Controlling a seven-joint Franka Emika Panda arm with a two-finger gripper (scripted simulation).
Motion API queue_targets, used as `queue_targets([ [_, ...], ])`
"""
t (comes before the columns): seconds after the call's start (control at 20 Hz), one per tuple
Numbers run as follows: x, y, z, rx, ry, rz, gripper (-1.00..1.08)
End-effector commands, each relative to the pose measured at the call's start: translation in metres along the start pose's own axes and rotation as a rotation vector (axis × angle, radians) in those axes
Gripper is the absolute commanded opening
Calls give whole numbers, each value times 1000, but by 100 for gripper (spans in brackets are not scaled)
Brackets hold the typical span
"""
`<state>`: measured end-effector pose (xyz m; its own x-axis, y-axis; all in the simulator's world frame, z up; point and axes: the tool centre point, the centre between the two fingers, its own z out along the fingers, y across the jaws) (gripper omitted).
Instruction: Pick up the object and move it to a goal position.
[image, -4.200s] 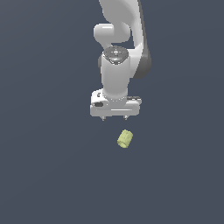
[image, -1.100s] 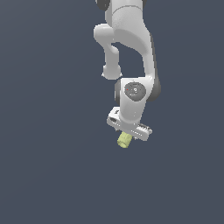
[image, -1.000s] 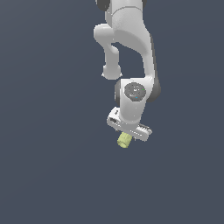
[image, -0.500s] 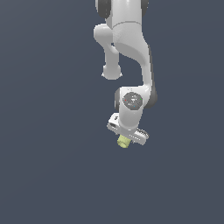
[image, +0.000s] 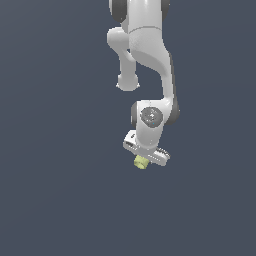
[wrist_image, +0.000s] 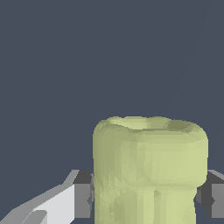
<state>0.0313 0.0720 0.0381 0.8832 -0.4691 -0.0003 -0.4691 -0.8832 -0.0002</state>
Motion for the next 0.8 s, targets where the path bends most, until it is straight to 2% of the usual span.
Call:
queue_targets([
  [0.0, 0, 0, 0, 0, 0, 1, -100],
  [0.4, 1, 3, -6, 0, 0, 0, -100],
  [0.75, 4, 20, -37, 0, 0, 0, -100],
])
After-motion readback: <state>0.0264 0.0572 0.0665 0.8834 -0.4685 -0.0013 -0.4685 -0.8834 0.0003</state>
